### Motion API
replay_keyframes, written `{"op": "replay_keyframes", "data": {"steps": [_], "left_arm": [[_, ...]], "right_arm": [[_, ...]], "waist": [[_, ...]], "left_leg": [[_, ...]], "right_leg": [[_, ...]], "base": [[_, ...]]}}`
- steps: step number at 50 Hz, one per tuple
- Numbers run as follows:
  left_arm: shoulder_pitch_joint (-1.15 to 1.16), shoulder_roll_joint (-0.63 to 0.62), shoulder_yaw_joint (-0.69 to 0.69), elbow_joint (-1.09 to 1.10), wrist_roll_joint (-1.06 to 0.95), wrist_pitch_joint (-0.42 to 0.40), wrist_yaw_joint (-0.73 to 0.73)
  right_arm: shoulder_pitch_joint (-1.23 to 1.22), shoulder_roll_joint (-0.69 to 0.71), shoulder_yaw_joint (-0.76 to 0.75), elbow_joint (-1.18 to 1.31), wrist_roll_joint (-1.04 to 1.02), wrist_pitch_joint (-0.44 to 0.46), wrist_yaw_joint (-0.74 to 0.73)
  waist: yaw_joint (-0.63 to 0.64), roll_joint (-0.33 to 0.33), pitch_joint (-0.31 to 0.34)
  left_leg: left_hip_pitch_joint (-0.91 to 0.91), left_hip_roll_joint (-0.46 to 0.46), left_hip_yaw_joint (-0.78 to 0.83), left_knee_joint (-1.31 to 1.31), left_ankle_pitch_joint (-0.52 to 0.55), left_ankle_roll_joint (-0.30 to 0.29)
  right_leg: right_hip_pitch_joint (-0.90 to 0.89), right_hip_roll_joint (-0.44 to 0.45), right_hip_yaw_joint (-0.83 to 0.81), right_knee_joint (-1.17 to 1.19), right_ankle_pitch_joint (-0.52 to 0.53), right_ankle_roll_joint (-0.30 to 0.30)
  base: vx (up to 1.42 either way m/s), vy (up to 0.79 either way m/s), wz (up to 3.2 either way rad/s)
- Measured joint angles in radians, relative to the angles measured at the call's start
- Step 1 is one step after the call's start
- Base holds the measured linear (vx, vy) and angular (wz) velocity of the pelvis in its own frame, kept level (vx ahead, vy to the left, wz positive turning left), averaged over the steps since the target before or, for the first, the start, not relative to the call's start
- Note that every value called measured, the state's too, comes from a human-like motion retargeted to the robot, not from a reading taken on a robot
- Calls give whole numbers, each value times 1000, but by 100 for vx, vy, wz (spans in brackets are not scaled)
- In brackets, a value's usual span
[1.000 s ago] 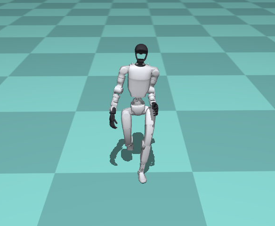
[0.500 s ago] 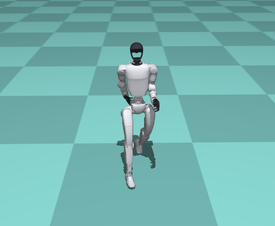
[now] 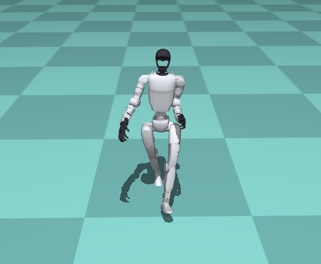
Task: Walk run
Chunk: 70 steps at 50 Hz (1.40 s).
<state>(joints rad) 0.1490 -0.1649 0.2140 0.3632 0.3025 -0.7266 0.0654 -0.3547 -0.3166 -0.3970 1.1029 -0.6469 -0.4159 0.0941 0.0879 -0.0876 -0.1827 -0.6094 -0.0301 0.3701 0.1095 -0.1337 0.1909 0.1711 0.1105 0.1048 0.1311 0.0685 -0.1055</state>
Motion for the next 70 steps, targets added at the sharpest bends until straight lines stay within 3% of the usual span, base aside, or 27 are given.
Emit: {"op": "replay_keyframes", "data": {"steps": [2,4,5,7,9,10,13,16,20,24,28,30,33,35,37,39,42,45,50,53,55,58,61,63,65,67,70], "left_arm": [[14,-4,0,12,-1,-2,-7],[26,-1,2,22,-17,-6,-20],[27,4,9,26,-30,-8,-30],[3,17,14,34,-53,-2,-42],[-22,31,8,42,-58,3,-38],[-34,31,3,47,-57,4,-34],[-55,34,-17,39,-60,13,-32],[-60,46,-40,-1,-68,7,-37],[-57,84,-46,-41,-69,-13,-59],[-39,106,-40,-34,-65,-32,-55],[1,66,-38,8,-59,-26,-42],[34,44,-37,17,-46,-23,-28],[79,6,-42,24,-26,-21,-6],[82,3,-60,35,-42,-13,10],[66,-7,-70,54,-57,-17,-11],[58,-5,-67,68,-60,-19,-33],[59,3,-52,66,-56,-22,-37],[51,23,-40,42,-43,-30,-46],[26,56,-31,11,-22,-31,-40],[12,56,-39,-3,11,-32,-18],[3,50,-36,-1,27,-32,-9],[-4,36,-20,17,36,-32,-21],[2,31,-1,26,36,-34,-32],[-13,36,13,31,22,-24,-27],[-43,37,21,42,7,-9,-13],[-69,30,14,57,-9,-3,-4],[-90,15,-8,67,-50,2,-20]], "right_arm": [[72,14,18,39,-30,2,-57],[148,45,19,106,-114,25,-72],[181,68,18,146,-172,48,-68],[235,101,17,253,-248,129,-67],[301,138,14,374,-278,193,-85],[339,150,5,433,-289,219,-95],[463,189,-18,569,-293,318,-63],[627,230,-40,597,-279,411,-6],[844,291,-76,597,-249,496,41],[959,338,-123,597,-219,527,54],[973,337,-162,597,-185,526,81],[940,321,-181,597,-172,524,76],[831,285,-189,597,-152,482,56],[717,256,-188,597,-138,452,56],[583,224,-194,567,-120,429,49],[463,205,-184,486,-110,400,35],[294,175,-158,355,-113,319,8],[124,126,-118,262,-86,228,28],[-86,34,-36,156,31,140,107],[-127,-14,-28,80,50,105,136],[-113,-27,-28,36,31,73,116],[-40,-14,-40,42,-20,42,1],[71,43,-63,143,-113,72,-93],[133,85,-61,257,-177,131,-113],[188,117,-64,393,-236,205,-111],[274,147,-79,502,-283,264,-116],[441,198,-74,597,-283,329,-175]], "waist": [[59,-20,-23],[27,-20,-42],[-8,-20,-36],[-48,-29,-2],[-38,56,-9],[-41,79,-5],[-126,125,16],[-208,163,30],[-282,157,56],[-304,169,61],[-314,198,32],[-345,185,14],[-327,179,-1],[-283,258,49],[-322,198,24],[-320,163,13],[-271,118,17],[-184,79,26],[-47,74,26],[-21,56,13],[-14,51,12],[40,1,-11],[70,-22,-22],[6,-38,10],[-19,-23,29],[-34,69,22],[-76,118,42]], "left_leg": [[19,16,21,44,108,16],[23,-54,-190,113,100,54],[23,-95,-298,163,69,54],[91,-103,-237,217,3,42],[197,26,-171,155,-10,31],[243,37,-181,133,-23,22],[349,18,-260,70,-38,-1],[446,7,-275,10,-64,-10],[591,-39,-295,-39,-116,-41],[692,-15,-291,-38,-127,-134],[741,34,-295,40,65,-274],[754,53,-291,125,295,-337],[654,87,-286,435,627,-417],[516,206,-337,858,657,-439],[419,170,-296,883,636,-317],[332,140,-246,895,519,-246],[198,42,-229,814,353,-184],[90,32,-143,610,211,-120],[12,17,-64,115,133,1],[-18,-53,-92,-96,29,-21],[-12,-58,-59,-107,-2,-67],[5,-26,36,16,50,17],[-6,-61,-168,126,111,40],[9,-139,-310,245,19,46],[98,-73,-212,273,-35,40],[206,6,-220,180,-29,40],[326,-19,-304,96,-40,28]], "right_leg": [[10,-25,-8,84,224,106],[-38,0,-3,258,406,210],[-84,30,9,402,455,256],[-188,30,-6,687,455,317],[-268,114,-48,654,418,252],[-318,130,-64,673,363,217],[-461,122,-74,648,214,231],[-596,26,-87,517,83,233],[-691,-165,-135,189,90,194],[-749,-199,-87,-139,-5,152],[-737,-181,-143,-109,-85,153],[-729,-215,-217,-19,32,186],[-683,-132,-5,78,-2,77],[-615,6,-97,143,-69,-7],[-551,-73,-96,96,-84,-19],[-490,-75,-77,66,-103,-34],[-390,-62,-6,4,-99,-45],[-303,-40,29,-42,-97,-73],[-155,20,52,-84,-152,-117],[-91,21,21,-78,-167,-118],[-46,37,14,-52,-138,-90],[-10,-3,-23,13,63,47],[-20,-4,-16,180,383,271],[-113,37,-37,493,454,355],[-197,80,-58,683,455,365],[-281,147,-52,636,389,333],[-429,84,-92,645,212,261]], "base": [[157,-1,-100],[151,-1,41],[140,-11,108],[113,-18,60],[116,-17,-18],[114,-17,32],[100,-17,120],[107,-21,119],[108,-37,65],[98,-47,13],[125,-61,16],[135,-74,50],[119,-66,-33],[109,-57,-80],[103,-62,58],[97,-51,-8],[91,-35,-120],[98,-32,-162],[115,-30,-118],[118,-21,1],[116,-20,14],[131,-21,-59],[140,-17,-42],[148,-44,116],[112,-37,62],[109,3,31],[108,-17,82]]}}
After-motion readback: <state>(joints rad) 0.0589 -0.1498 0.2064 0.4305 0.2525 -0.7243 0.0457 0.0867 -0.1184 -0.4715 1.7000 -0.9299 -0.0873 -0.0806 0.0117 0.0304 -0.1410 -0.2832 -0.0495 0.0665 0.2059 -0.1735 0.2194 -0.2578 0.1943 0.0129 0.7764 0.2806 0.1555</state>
